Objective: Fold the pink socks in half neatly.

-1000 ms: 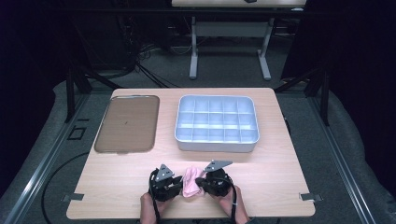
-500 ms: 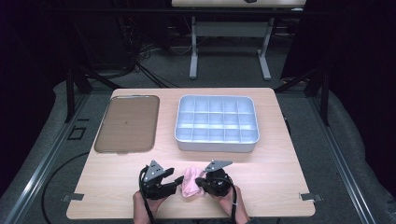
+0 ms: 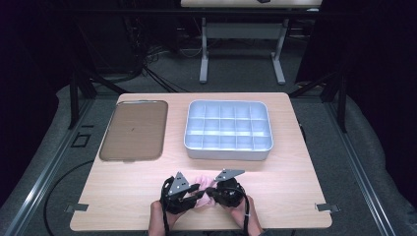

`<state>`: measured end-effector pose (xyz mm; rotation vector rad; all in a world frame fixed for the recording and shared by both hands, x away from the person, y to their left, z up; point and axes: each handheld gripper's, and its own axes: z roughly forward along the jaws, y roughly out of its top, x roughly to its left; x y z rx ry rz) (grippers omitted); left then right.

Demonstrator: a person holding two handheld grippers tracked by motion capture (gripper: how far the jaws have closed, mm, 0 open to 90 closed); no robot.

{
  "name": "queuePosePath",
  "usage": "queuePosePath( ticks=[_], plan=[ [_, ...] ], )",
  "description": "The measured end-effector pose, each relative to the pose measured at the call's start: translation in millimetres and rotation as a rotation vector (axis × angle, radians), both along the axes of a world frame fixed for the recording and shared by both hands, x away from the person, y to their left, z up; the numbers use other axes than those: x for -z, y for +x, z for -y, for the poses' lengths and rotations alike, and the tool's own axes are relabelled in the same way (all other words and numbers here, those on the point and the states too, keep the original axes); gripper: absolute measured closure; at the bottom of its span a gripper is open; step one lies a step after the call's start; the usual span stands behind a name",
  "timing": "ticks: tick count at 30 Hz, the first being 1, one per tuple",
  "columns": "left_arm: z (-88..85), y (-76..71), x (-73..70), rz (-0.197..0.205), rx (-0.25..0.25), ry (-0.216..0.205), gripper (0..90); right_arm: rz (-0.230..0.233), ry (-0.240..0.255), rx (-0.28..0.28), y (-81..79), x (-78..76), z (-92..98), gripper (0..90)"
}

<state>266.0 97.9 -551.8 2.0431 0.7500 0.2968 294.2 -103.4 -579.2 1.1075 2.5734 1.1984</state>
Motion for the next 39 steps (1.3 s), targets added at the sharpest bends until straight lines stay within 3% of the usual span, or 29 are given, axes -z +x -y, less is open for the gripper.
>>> queuePosePath(
  ticks=[2,8,11,14,17,19,24,31,39],
  plan=[
    [1.1,-1.5,-1.8,0.009,0.008,0.0,61.5,-0.002,0.002,0.001,0.0,0.1,0.2,88.5],
    [7.3,-2.6,1.3,0.006,0.033,0.019,67.9,-0.007,0.011,0.003,-0.1,0.5,0.3,88.5],
    [8.9,-9.7,-3.5,0.041,0.067,-0.009,68.5,-0.005,0.011,0.002,0.1,0.9,1.1,88.5],
    [13.0,-11.4,-5.2,0.048,0.076,0.033,71.4,-0.004,0.017,0.006,0.3,1.4,1.2,88.5],
    [12.6,-3.0,5.3,0.0,0.025,0.072,76.7,-0.002,0.017,0.006,0.1,1.4,1.2,88.5],
    [9.4,2.5,12.5,-0.026,-0.011,0.069,79.2,-0.005,0.016,0.003,0.1,1.5,2.1,88.4],
    [2.0,7.4,20.4,-0.033,-0.093,0.082,87.5,-0.007,0.023,0.004,0.3,1.6,2.0,88.5],
    [2.3,8.8,28.6,-0.02,-0.119,0.14,89.8,-0.01,0.024,0.0,1.3,1.9,2.9,88.8],
    [-3.3,10.8,30.8,-0.035,-0.097,0.112,90.0,-0.015,0.036,0.002,1.7,3.3,5.1,89.5]
  ],
)
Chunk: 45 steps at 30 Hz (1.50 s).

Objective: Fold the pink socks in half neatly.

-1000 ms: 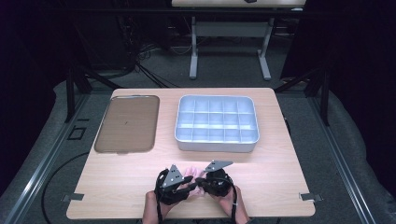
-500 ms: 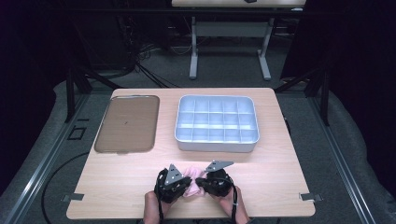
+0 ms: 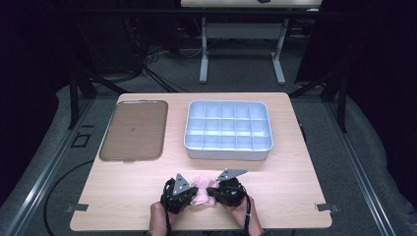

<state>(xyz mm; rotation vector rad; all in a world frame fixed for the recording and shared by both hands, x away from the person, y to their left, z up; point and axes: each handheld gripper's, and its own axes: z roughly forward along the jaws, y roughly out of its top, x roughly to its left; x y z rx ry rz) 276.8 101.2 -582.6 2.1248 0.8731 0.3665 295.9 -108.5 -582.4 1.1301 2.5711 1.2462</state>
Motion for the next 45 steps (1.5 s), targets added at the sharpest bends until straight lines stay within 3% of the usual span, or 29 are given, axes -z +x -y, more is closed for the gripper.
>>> queuePosePath(
  ticks=[7,11,14,17,20,26,30,37,40,45],
  plan=[
    [-4.2,-4.4,-9.6,0.034,-0.004,0.008,89.3,-0.005,0.006,0.002,0.8,0.3,1.0,89.7],
    [-2.5,-2.5,-3.3,0.02,0.001,0.047,89.5,-0.008,0.01,0.001,1.8,0.5,2.4,89.7],
    [-1.9,-2.5,-2.5,0.024,0.004,0.052,89.8,-0.018,0.012,-0.003,2.8,0.3,2.8,89.3],
    [-3.0,-1.9,-2.2,0.01,0.007,0.039,89.8,-0.034,0.026,-0.02,2.4,-2.2,4.2,75.0],
    [-3.2,-2.3,-1.6,0.012,0.002,0.035,89.8,-0.01,0.025,0.027,-2.3,-6.0,12.6,70.1],
    [-2.9,-3.5,-0.7,0.016,-0.008,0.028,89.8,-0.075,0.065,0.136,-6.1,-6.4,31.3,62.0],
    [-2.3,-4.5,-0.6,0.02,-0.013,0.031,89.8,-0.109,0.071,0.152,-5.2,-2.6,29.3,59.3],
    [-0.5,-7.3,-0.4,0.027,-0.022,0.037,89.8,-0.141,0.075,0.179,-5.9,-1.8,22.5,61.0],
    [-0.3,-7.7,-0.7,0.028,-0.019,0.041,89.8,-0.137,0.081,0.192,-6.7,-1.0,19.6,62.8],
    [0.3,-9.4,-0.1,0.025,-0.027,0.029,89.7,-0.118,0.05,0.2,-7.3,-1.5,16.0,70.6]
  ],
)
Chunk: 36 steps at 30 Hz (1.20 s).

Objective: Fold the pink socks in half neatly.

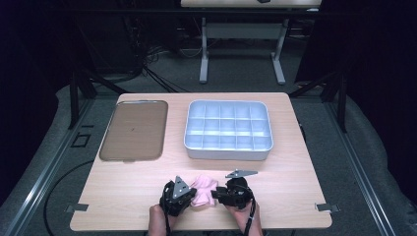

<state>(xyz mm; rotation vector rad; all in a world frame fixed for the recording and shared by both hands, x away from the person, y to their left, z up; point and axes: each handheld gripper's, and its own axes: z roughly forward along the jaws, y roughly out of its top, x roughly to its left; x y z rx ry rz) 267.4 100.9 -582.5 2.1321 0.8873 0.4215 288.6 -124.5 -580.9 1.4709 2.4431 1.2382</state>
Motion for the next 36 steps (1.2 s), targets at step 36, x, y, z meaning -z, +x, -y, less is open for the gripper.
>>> queuePosePath(
  ticks=[36],
  plan=[
    [30.4,-1.5,-0.9,-0.041,0.06,-0.027,89.9,0.144,0.0,0.045,-15.7,-28.1,23.7,88.2]
  ],
)
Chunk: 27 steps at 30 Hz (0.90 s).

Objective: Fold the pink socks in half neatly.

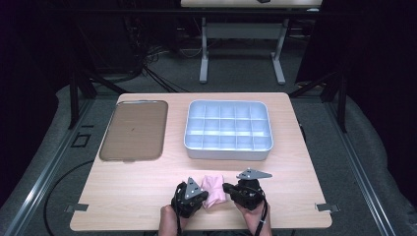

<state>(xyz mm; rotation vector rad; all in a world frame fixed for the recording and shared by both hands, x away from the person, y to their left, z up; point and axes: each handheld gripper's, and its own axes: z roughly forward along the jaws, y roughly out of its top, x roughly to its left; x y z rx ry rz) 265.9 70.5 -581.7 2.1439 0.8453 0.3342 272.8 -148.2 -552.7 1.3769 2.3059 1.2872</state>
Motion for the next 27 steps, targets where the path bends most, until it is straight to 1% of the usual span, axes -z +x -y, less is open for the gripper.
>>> queuePosePath(
  ticks=[4,8,9,10,12,14,17,18,19,20,23,24,25,26,27],
  plan=[
    [0.0,0.1,0.0,-0.001,-0.001,-0.001,89.9,0.018,-0.002,-0.017,-0.7,-4.0,-2.4,88.2],
    [0.6,0.1,-0.1,-0.005,-0.002,-0.001,89.9,0.032,0.006,-0.026,-0.5,-6.7,-5.7,88.2],
    [0.5,0.4,-0.2,-0.002,0.001,0.001,89.9,0.038,0.015,-0.028,-0.5,-7.0,-7.4,88.2],
    [0.6,0.6,-0.3,-0.001,0.003,0.003,89.9,0.038,0.006,-0.037,-0.3,-7.9,-7.4,88.2],
    [0.6,0.6,-0.4,-0.001,0.003,0.003,89.9,0.043,0.006,-0.035,0.1,-8.4,-9.4,88.2],
    [0.4,0.8,-0.4,0.0,0.004,0.004,89.9,0.039,0.001,-0.036,1.5,-7.3,-9.0,87.9],
    [0.7,1.0,-0.6,0.001,0.004,0.008,89.9,0.008,-0.028,0.0,6.7,0.1,-4.0,86.7],
    [0.9,1.0,-0.7,0.001,0.004,0.009,89.9,-0.005,-0.021,0.008,7.9,2.9,-1.3,86.2],
    [1.1,0.9,-0.6,0.002,0.002,0.008,89.9,-0.008,-0.015,0.013,8.0,4.8,0.3,85.8],
    [1.2,0.8,-0.6,0.002,0.001,0.009,89.9,0.005,-0.013,0.023,6.3,5.1,0.7,85.7],
    [2.3,0.4,-1.1,-0.003,-0.005,0.012,89.9,0.05,-0.004,0.025,-0.1,-0.7,0.0,83.7],
    [2.7,0.2,-1.1,-0.005,-0.008,0.012,89.9,0.051,-0.008,0.009,-1.3,-2.8,-1.3,83.7],
    [2.9,0.3,-1.2,-0.006,-0.01,0.012,89.9,0.04,0.0,-0.016,-1.6,-3.5,-3.6,83.9],
    [3.0,0.2,-1.3,-0.007,-0.011,0.013,89.9,0.027,0.013,-0.046,-1.5,-2.2,-7.4,84.4],
    [3.1,0.2,-1.3,-0.006,-0.011,0.013,89.9,0.004,0.001,-0.085,-1.1,-0.4,-11.3,84.9]
  ],
)
